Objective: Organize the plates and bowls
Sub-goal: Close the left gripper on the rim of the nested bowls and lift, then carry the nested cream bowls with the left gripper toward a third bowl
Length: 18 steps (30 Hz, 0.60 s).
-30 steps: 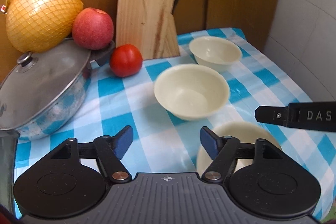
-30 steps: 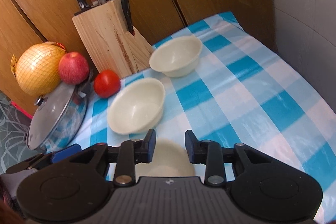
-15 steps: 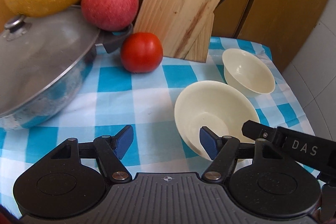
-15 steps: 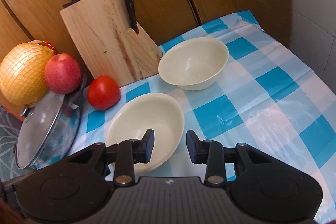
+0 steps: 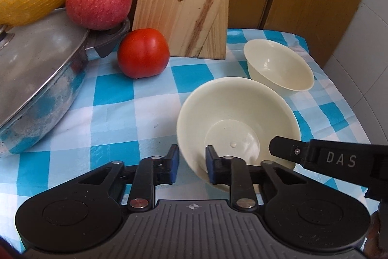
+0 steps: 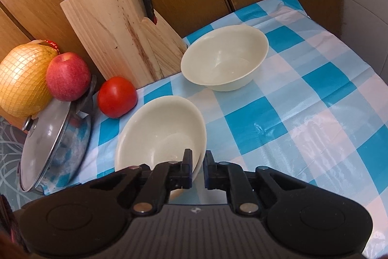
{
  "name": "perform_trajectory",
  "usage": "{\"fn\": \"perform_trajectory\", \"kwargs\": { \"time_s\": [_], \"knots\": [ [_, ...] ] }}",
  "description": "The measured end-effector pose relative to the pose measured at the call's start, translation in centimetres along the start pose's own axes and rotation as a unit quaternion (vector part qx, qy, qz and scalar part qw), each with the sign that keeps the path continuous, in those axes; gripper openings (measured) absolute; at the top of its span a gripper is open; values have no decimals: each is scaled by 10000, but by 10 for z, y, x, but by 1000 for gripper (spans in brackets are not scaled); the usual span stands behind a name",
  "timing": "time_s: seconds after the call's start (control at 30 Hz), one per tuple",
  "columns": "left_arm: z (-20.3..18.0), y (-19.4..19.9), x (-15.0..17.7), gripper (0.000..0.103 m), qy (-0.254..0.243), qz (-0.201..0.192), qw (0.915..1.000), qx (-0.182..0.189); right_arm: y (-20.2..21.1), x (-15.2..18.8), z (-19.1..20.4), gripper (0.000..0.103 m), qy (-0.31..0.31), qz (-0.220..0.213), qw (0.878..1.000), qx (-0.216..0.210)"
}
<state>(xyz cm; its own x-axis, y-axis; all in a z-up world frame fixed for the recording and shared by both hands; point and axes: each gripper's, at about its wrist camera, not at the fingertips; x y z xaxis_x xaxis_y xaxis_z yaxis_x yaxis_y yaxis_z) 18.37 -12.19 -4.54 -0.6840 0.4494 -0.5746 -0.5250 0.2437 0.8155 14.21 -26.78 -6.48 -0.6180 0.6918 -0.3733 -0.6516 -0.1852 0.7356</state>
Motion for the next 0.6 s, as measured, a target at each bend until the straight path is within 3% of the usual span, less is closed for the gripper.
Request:
{"fn": "perform_trajectory", "kwargs": {
  "time_s": [0.6],
  "knots": [
    [-8,51,2,26,-71,-500,9986,150,54,12,-6,11,-30,-232,9994,-259]
  ]
}}
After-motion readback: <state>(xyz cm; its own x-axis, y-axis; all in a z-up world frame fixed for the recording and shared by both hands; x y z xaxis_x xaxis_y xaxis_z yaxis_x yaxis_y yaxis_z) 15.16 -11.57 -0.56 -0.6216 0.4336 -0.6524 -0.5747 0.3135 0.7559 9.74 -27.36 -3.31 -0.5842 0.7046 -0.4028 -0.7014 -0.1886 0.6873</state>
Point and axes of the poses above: each gripper's, at about its wrist camera, not at the fingertips, and y roughly against the way its jaws point, z to its left, x to its underside, and after that the axes turned 14 degrees about -y, right-handed
